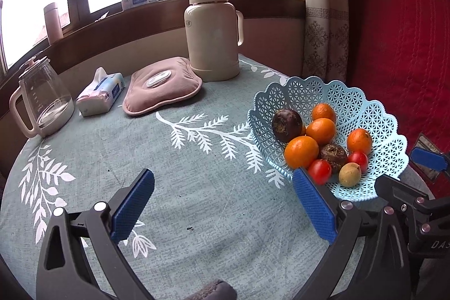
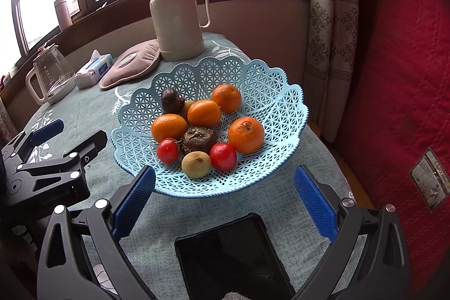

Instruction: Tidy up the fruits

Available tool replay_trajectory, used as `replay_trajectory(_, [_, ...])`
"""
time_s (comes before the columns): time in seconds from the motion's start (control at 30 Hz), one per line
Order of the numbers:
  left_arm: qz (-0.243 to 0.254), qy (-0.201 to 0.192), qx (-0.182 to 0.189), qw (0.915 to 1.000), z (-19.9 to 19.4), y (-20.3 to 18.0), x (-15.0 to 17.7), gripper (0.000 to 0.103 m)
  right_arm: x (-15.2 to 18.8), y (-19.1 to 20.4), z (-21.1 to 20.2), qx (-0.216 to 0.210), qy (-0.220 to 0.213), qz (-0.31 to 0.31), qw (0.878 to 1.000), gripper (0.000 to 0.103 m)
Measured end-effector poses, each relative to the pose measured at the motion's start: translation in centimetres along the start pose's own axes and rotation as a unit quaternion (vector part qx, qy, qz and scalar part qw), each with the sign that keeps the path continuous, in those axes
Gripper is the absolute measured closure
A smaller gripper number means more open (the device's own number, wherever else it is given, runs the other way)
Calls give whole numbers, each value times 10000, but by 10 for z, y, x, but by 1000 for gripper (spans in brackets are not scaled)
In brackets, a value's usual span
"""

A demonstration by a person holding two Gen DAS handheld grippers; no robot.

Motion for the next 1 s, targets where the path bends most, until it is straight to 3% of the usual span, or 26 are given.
replay_trajectory(0.63, [89, 61, -93, 9999, 4, -2, 2, 5, 1, 1, 0, -3, 25, -44, 10000, 3])
replay_trajectory(1.0, [120, 72, -67, 9999, 3, -3, 4, 5, 8, 13, -4, -130, 213, -389, 9989, 3])
Point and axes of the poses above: each gripper's, at about its wrist camera, not at the fingertips, and z roughly the way its jaws point, y to its left, x to its underside, the point moved 1 cm from there along z, roughly the way its jaws point, and after that the axes turned 12 degrees about -z, right-handed, at the moved point
